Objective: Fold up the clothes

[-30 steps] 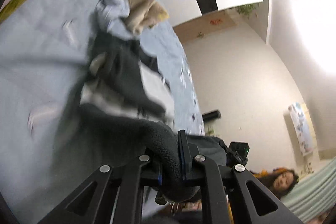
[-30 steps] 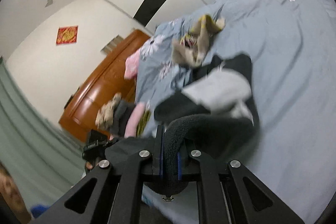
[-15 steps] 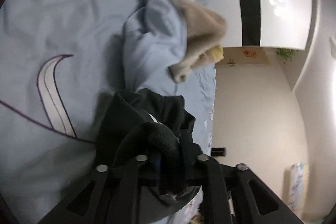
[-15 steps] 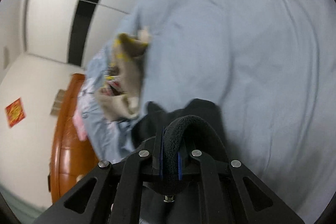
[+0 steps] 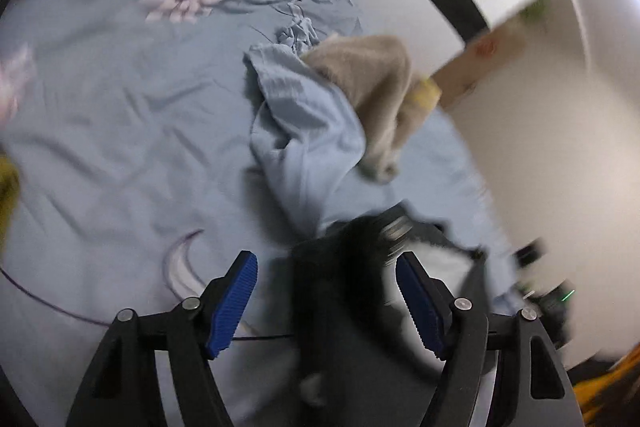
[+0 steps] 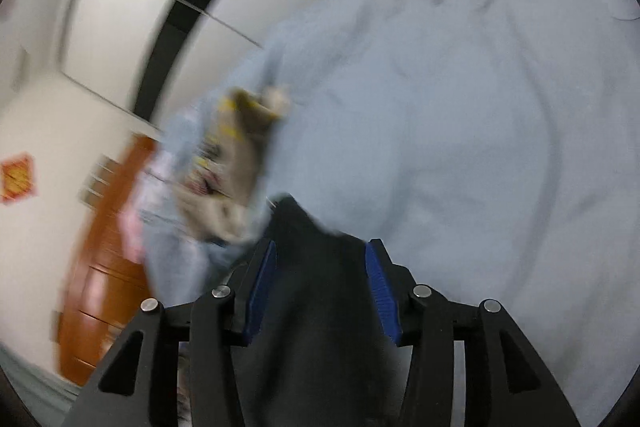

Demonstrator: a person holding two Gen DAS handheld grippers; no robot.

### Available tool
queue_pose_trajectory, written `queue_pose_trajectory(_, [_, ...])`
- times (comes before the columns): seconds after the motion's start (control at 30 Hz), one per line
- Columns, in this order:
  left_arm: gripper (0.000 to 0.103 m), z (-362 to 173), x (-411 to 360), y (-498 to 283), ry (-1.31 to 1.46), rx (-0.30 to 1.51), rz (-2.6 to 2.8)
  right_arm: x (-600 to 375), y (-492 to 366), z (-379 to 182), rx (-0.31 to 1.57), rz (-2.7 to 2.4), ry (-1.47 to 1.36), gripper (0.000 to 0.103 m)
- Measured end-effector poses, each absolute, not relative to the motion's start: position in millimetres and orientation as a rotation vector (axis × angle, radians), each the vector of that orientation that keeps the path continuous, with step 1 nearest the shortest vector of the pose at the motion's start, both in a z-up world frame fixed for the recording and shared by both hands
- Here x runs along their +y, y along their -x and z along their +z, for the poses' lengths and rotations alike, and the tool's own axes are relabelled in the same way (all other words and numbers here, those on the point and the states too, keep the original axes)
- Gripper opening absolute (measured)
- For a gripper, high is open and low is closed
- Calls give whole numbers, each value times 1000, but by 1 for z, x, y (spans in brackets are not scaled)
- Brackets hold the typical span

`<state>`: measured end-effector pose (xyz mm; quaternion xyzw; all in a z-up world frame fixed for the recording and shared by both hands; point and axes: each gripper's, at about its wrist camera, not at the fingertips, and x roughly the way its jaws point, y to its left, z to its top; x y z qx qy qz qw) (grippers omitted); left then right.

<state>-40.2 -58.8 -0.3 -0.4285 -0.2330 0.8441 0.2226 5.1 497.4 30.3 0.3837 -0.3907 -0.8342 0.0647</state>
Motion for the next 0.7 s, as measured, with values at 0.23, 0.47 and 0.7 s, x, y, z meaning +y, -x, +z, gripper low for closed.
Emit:
queue_pose_trajectory(0.23, [74, -16, -25, 43, 1189, -442, 2331, 471, 7, 7, -1144, -2476, -1202, 48])
queue_pose_trajectory(0.47, [13, -5, -9, 41, 1182, -266, 2395, 435, 29, 21, -999, -2562, -1200, 24])
queue_pose_trajectory(0.7, [9, 32, -31, 27, 951, -364, 2442, 440, 15, 57, -969, -2605, -993, 8])
